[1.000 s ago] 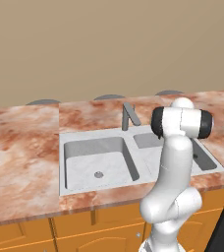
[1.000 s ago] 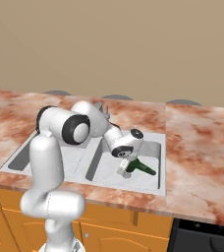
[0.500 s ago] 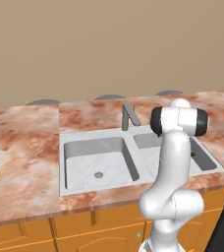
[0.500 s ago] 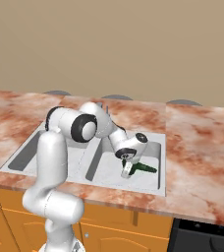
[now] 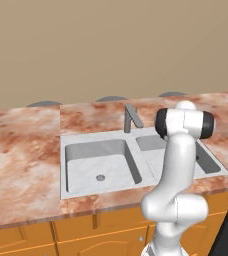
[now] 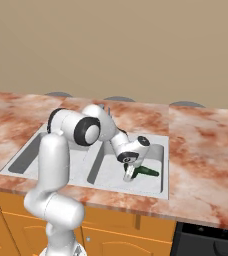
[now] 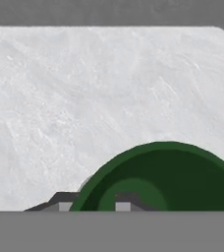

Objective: Move any existing items from the left basin to the right basin for drying. Then move the cup from the counter to the left basin of the sink for washing.

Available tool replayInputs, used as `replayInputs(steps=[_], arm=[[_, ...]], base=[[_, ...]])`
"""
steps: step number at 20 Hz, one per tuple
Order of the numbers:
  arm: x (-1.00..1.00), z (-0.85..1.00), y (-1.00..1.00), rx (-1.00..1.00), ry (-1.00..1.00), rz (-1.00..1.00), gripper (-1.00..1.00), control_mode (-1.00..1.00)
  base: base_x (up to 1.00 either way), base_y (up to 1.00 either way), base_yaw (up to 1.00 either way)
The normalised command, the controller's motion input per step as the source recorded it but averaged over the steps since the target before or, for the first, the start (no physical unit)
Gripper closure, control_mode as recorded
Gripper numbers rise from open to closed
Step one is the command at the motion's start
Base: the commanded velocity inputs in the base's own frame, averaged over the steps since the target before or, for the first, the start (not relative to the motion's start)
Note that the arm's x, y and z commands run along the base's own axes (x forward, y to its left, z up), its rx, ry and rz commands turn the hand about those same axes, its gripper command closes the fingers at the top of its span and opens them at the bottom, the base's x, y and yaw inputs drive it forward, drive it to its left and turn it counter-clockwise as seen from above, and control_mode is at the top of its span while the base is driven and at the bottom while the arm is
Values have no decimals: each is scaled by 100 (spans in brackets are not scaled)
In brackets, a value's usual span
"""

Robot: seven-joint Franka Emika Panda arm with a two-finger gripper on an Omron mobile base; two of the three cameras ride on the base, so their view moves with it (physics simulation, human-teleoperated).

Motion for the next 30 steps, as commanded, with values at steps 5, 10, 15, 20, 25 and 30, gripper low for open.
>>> replayInputs(steps=[5, 10, 15, 20, 25, 30], arm=[[0, 7, 0, 0, -1, 0, -100, -100], [0, 36, 0, 1, 0, 0, -100, -100], [-10, 73, 0, 0, 0, 2, -100, -100], [-76, 81, 9, 0, -3, 1, -100, -100], [-93, 81, 31, 0, -1, 0, -100, -100], [-84, 83, 50, 0, -3, 0, -100, -100]], base=[[0, 0, 0], [0, 0, 0], [0, 0, 0], [0, 0, 0], [0, 0, 0], [0, 0, 0]])
